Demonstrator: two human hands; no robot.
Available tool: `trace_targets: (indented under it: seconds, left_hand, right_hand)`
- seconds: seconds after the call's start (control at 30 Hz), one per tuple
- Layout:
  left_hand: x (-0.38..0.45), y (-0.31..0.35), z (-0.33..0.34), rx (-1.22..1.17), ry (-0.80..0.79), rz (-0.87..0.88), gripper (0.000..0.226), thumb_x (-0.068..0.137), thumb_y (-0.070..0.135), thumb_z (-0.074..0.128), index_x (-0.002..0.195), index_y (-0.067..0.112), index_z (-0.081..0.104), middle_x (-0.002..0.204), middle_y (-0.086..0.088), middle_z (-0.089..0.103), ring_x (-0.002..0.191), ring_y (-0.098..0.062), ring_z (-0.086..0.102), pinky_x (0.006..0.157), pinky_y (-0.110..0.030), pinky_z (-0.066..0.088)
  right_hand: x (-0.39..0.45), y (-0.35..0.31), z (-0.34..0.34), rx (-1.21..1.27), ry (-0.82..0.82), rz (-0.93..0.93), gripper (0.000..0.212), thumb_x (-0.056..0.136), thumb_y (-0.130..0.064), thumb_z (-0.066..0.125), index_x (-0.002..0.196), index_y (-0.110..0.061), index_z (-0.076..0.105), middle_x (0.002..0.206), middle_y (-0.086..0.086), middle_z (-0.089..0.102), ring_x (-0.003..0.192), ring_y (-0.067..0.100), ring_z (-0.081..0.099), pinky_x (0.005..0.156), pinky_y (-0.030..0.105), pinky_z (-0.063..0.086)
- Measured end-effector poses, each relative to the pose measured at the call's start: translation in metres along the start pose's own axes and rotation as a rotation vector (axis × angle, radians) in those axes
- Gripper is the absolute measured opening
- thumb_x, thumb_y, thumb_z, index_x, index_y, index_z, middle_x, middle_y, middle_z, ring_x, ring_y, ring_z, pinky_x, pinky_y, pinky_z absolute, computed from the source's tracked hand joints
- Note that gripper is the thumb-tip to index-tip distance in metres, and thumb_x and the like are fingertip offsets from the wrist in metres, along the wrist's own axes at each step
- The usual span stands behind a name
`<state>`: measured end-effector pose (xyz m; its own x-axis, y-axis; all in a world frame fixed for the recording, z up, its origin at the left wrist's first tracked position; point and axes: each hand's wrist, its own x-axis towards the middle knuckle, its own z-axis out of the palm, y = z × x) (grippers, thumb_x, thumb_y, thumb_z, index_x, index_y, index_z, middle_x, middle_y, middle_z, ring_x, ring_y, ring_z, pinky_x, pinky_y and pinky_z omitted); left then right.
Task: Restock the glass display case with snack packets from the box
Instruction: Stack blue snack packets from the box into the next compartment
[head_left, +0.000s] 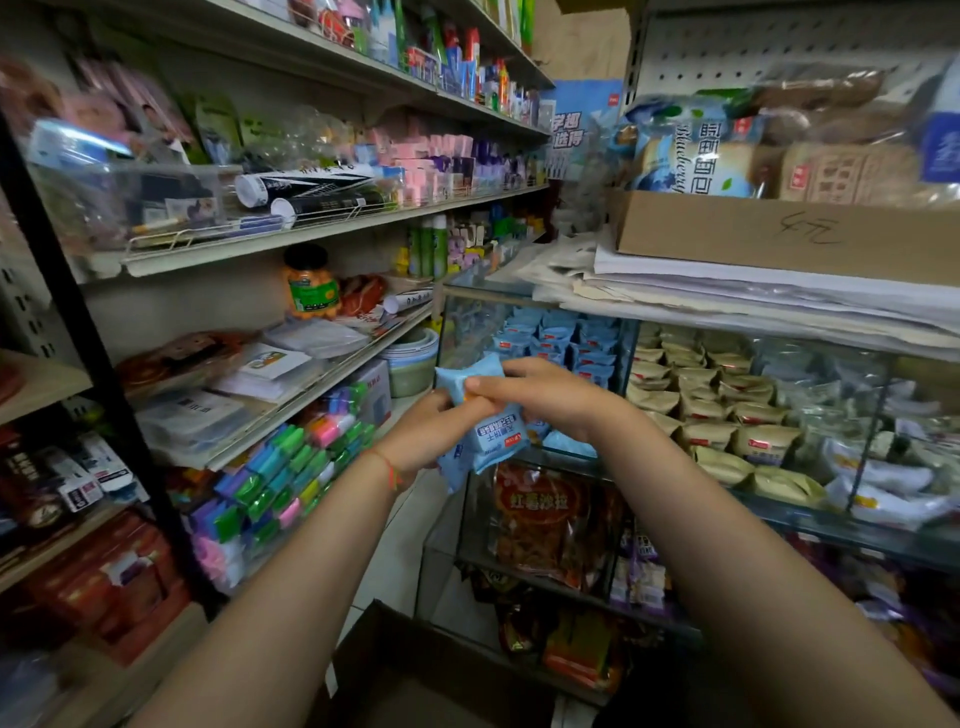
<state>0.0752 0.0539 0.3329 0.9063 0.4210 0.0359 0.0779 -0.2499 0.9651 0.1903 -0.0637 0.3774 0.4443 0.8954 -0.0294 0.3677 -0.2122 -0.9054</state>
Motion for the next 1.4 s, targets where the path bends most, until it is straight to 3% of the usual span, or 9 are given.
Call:
trace_targets:
  seconds: [0.13, 0.33, 0.43, 0.57, 0.63, 0.9, 1.13, 1.27, 1.4]
  left_hand:
    - [0.005, 0.001, 0.010, -0.142, 0.164, 0.016, 0.038, 0.087, 0.054, 0.061, 0.113, 0.025, 0.065, 0.098, 0.004, 0.072, 0.083, -0.012, 0.068, 0.061, -0.024, 0.050]
    - [0.007, 0.004, 0.020, -0.211, 0.156, 0.026, 0.042, 0.088, 0.051, 0.062, 0.117, 0.021, 0.065, 0.108, 0.003, 0.071, 0.093, -0.012, 0.069, 0.068, -0.024, 0.052]
    - [0.007, -0.003, 0.018, -0.105, 0.228, -0.006, 0.032, 0.084, 0.052, 0.066, 0.087, 0.020, 0.059, 0.090, 0.005, 0.063, 0.085, -0.011, 0.059, 0.065, -0.028, 0.044]
    - [0.007, -0.017, 0.009, -0.034, 0.259, -0.082, 0.014, 0.084, 0.012, 0.065, 0.091, 0.022, 0.057, 0.087, -0.003, 0.054, 0.066, -0.019, 0.050, 0.054, -0.026, 0.042]
    - [0.005, -0.020, 0.008, -0.083, 0.267, -0.080, 0.031, 0.086, -0.002, 0.053, 0.102, 0.025, 0.059, 0.091, -0.003, 0.054, 0.067, -0.020, 0.053, 0.057, -0.031, 0.048]
    - [-0.001, -0.027, 0.004, -0.556, 0.251, -0.107, 0.043, 0.091, 0.018, 0.060, 0.130, 0.030, 0.044, 0.118, -0.005, 0.058, 0.098, -0.030, 0.066, 0.072, -0.053, 0.059]
    - [0.002, -0.023, 0.005, -0.648, 0.121, -0.134, 0.022, 0.094, 0.023, 0.054, 0.114, 0.016, 0.061, 0.114, -0.012, 0.064, 0.081, -0.024, 0.071, 0.061, -0.037, 0.058]
    - [0.007, -0.019, 0.009, -0.651, 0.056, -0.149, 0.035, 0.093, 0.026, 0.054, 0.126, 0.014, 0.057, 0.112, -0.013, 0.065, 0.080, -0.021, 0.071, 0.060, -0.035, 0.057]
    - [0.013, -0.015, 0.014, -0.642, 0.027, -0.185, 0.032, 0.093, 0.028, 0.052, 0.122, 0.015, 0.055, 0.102, -0.012, 0.067, 0.083, -0.025, 0.069, 0.058, -0.034, 0.057]
  right_hand:
    - [-0.004, 0.017, -0.009, 0.189, 0.000, 0.079, 0.035, 0.083, -0.042, 0.071, 0.111, -0.022, 0.065, 0.112, -0.002, 0.068, 0.102, 0.015, 0.064, 0.088, 0.034, 0.051]
    - [-0.013, 0.034, -0.005, 0.448, 0.096, 0.032, 0.028, 0.086, -0.010, 0.070, 0.112, -0.010, 0.060, 0.095, 0.006, 0.070, 0.079, 0.017, 0.069, 0.076, 0.034, 0.056]
    - [-0.012, 0.037, -0.010, 0.598, 0.329, 0.016, 0.029, 0.083, -0.005, 0.072, 0.109, -0.008, 0.060, 0.100, 0.010, 0.070, 0.081, 0.020, 0.070, 0.076, 0.039, 0.059]
    - [-0.011, 0.035, -0.019, 0.224, 0.676, -0.057, 0.048, 0.081, -0.011, 0.076, 0.122, -0.008, 0.051, 0.109, 0.004, 0.058, 0.096, 0.021, 0.064, 0.074, 0.038, 0.060]
    - [-0.014, 0.032, -0.018, -0.059, 0.763, -0.142, 0.048, 0.081, -0.014, 0.074, 0.121, -0.011, 0.048, 0.105, -0.002, 0.052, 0.095, 0.017, 0.060, 0.076, 0.033, 0.054]
    - [-0.010, 0.042, -0.009, -0.620, 0.661, -0.270, 0.035, 0.081, -0.016, 0.070, 0.101, -0.020, 0.041, 0.099, -0.003, 0.053, 0.086, 0.019, 0.055, 0.064, 0.034, 0.042]
    - [0.009, 0.067, -0.006, -0.828, 0.304, 0.025, 0.026, 0.085, -0.023, 0.067, 0.108, -0.024, 0.056, 0.117, 0.006, 0.062, 0.103, 0.024, 0.058, 0.082, 0.034, 0.049]
    - [0.006, 0.055, -0.018, -0.720, 0.360, 0.029, 0.028, 0.093, -0.020, 0.052, 0.118, -0.018, 0.065, 0.122, 0.005, 0.064, 0.110, 0.022, 0.059, 0.091, 0.033, 0.050]
    - [-0.001, 0.042, -0.032, -1.015, 0.318, 0.119, 0.033, 0.089, 0.003, 0.049, 0.112, -0.010, 0.067, 0.118, 0.011, 0.064, 0.105, 0.028, 0.060, 0.087, 0.039, 0.052]
